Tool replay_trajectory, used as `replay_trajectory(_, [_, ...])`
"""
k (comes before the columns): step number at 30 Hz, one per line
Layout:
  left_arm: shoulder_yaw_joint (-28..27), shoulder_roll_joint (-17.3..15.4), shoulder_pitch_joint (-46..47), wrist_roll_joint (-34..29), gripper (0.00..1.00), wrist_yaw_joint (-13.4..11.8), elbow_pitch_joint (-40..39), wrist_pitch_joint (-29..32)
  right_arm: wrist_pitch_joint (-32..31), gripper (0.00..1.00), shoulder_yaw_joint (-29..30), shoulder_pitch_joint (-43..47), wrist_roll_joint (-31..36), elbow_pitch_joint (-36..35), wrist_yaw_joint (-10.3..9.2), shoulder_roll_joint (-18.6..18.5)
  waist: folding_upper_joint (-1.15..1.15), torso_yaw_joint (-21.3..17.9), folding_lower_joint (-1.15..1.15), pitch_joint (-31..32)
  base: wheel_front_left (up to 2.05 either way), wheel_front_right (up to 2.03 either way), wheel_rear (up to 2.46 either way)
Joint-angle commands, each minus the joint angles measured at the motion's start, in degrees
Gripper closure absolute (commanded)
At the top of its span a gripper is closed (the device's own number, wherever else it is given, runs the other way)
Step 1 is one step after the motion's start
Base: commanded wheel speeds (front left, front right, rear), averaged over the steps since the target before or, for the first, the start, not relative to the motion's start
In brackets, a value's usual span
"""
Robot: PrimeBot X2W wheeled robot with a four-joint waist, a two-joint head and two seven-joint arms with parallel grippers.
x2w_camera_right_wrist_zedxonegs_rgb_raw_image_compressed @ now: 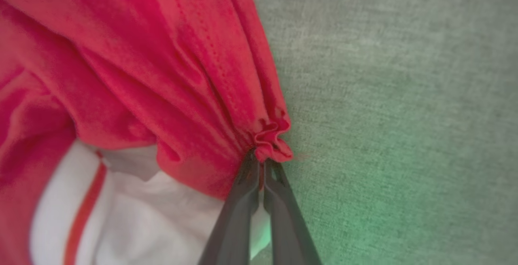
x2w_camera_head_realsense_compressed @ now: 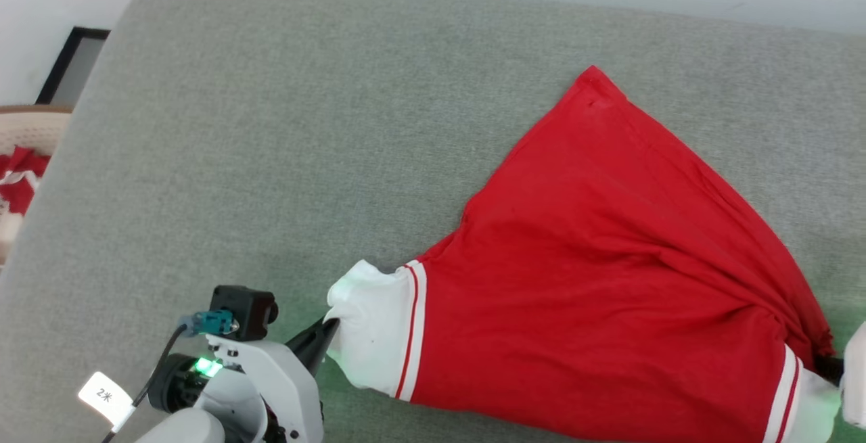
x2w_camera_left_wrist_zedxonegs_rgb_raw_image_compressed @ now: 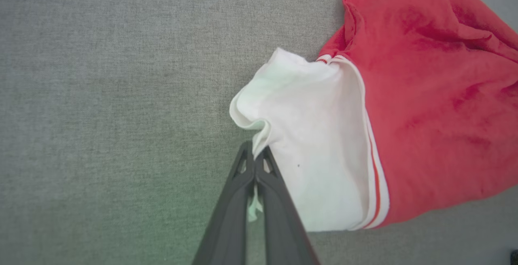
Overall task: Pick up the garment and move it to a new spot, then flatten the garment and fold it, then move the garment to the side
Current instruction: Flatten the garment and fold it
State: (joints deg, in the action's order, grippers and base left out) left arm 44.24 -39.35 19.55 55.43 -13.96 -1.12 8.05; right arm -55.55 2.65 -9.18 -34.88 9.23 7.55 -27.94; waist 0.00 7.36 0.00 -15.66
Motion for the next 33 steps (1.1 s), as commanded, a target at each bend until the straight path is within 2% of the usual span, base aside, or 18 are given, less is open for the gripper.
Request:
replay_trajectory(1, [-0.1, 0.0, -0.3, 0.1, 1.0, -0.1, 0.2, -0.1, -2.0, 1.0, -2.2, 6.6, 1.7, 4.6, -0.12, 2.9, 0.0, -0.3, 0.0, 0.0, 0.0, 0.0, 0.0])
replay_trajectory(5, [-0.3, 0.1, 0.1, 0.4, 1.0, 0.2, 1.0, -0.2, 1.0, 1.0, 1.2, 5.2, 6.6, 8.5, -0.19, 7.4, 0.0, -0.8, 0.0, 0.3, 0.0, 0.0, 0.0])
replay_trajectory(7, [-0.3, 0.1, 0.1, 0.5, 1.0, 0.3, 1.3, -0.3, 1.7, 0.0, 1.9, 4.5, 7.9, 9.2, -0.21, 8.6, 0.0, -0.9, 0.0, 0.5, 0.0, 0.0, 0.0])
replay_trajectory(12, [-0.7, -0.2, -0.7, 0.9, 1.0, -0.3, 1.5, -0.6, -0.9, 0.0, 3.8, 2.9, 7.6, 5.8, -0.26, 9.0, 0.0, -1.5, 0.0, 1.1, 0.0, 0.0, 0.0])
replay_trajectory(17, [-1.1, -0.6, -1.3, 1.1, 1.0, -0.8, 0.7, -0.9, -3.8, 0.0, 6.4, 1.9, 6.7, -3.8, -0.2, 7.2, 0.0, -1.9, 0.0, 1.3, 0.0, 0.0, 0.0])
replay_trajectory(23, [-0.8, -0.4, -1.1, 1.0, 1.0, -0.9, -0.4, -0.7, -5.2, 0.0, 9.2, -1.7, 6.7, -15.8, -0.1, 7.8, 0.0, -0.8, 0.0, 0.9, 0.0, 0.0, 0.0])
replay_trajectory(28, [-0.1, 0.4, 0.1, 0.3, 1.0, -0.3, -0.7, -0.4, 0.0, 0.0, 5.7, -8.2, 7.4, -19.2, -0.1, 7.2, 0.0, 1.1, 0.0, -0.1, 0.0, 0.0, 0.0])
replay_trajectory(33, [0.8, 1.8, 1.9, -0.3, 1.0, 0.9, -0.2, -0.1, 12.0, 0.0, -3.5, -17.4, 8.8, -12.8, -0.1, 4.3, 0.0, 3.9, 0.0, -1.8, 0.0, 0.0, 0.0])
